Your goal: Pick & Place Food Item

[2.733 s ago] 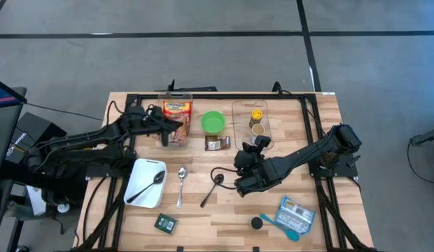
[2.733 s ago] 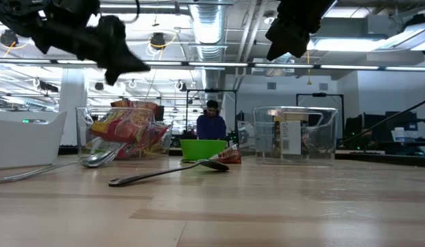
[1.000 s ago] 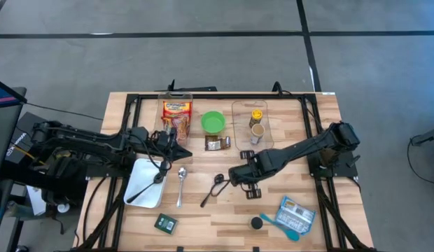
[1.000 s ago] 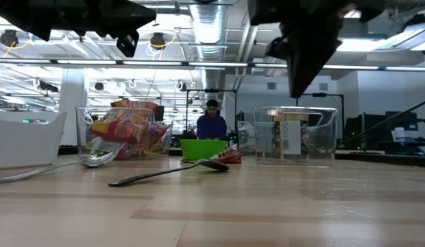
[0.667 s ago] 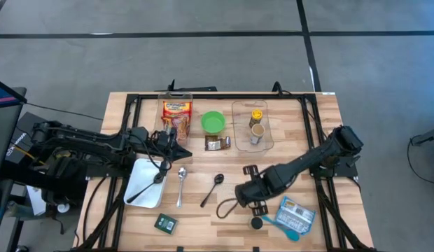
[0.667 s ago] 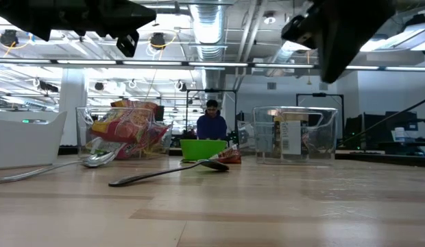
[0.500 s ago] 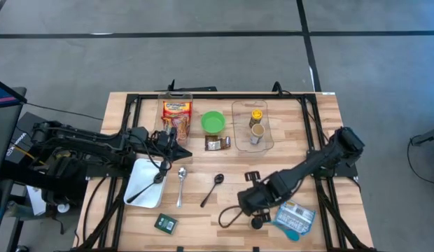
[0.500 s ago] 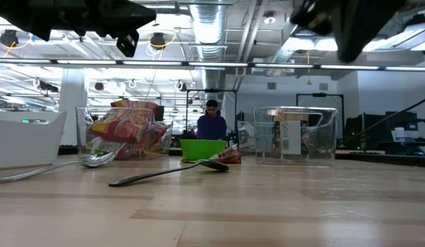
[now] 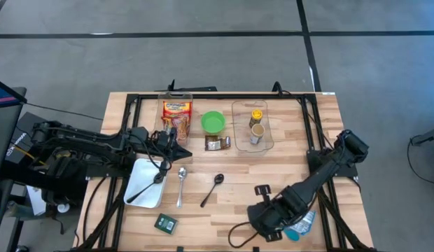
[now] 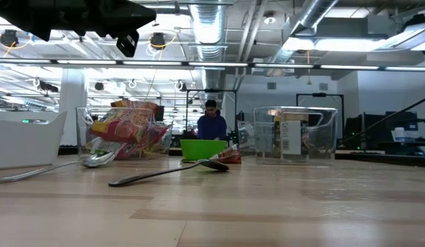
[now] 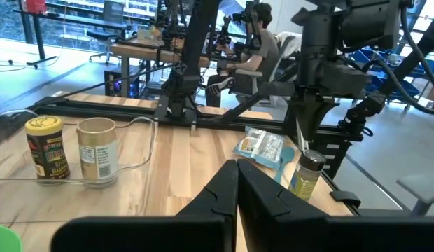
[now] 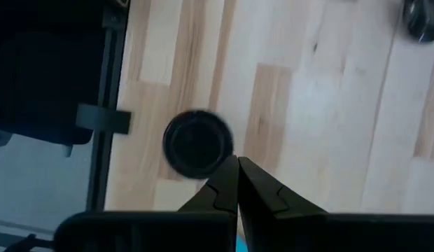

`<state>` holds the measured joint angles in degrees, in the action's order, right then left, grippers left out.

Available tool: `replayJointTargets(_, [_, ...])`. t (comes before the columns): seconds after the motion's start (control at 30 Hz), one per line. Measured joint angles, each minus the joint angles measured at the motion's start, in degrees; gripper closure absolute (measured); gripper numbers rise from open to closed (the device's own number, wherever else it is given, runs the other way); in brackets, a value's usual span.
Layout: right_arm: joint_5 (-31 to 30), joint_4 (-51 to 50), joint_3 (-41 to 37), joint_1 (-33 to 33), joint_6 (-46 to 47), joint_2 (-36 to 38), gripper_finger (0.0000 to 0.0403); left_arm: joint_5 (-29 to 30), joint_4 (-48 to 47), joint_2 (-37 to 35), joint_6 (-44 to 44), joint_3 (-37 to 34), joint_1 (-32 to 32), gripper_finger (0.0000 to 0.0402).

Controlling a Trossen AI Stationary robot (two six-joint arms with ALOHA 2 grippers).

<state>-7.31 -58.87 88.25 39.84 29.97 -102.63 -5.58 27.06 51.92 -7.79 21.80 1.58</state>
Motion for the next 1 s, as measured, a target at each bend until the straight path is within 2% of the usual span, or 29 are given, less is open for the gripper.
replayJointTargets(0.33, [0.0,1.2,0.0,1.2,1.9,0.0,0.0403,0.0,0.0,0.0,0.0,0.0,0.0,0.0401])
replayJointTargets(0.47, [0.4,1.1,0.0,0.3,6.2,0.0,0.0403,0.0,0.0,0.0,0.0,0.0,0.0,0.0401])
replayJointTargets(0.73, [8.9,1.3,0.0,-1.6,9.7,0.0,0.0403,0.0,0.0,0.0,0.0,0.0,0.0,0.0401])
replayJointTargets(1.0, [11.6,1.6,0.0,-2.3,9.7,0.0,0.0403,0.0,0.0,0.0,0.0,0.0,0.0,0.0401])
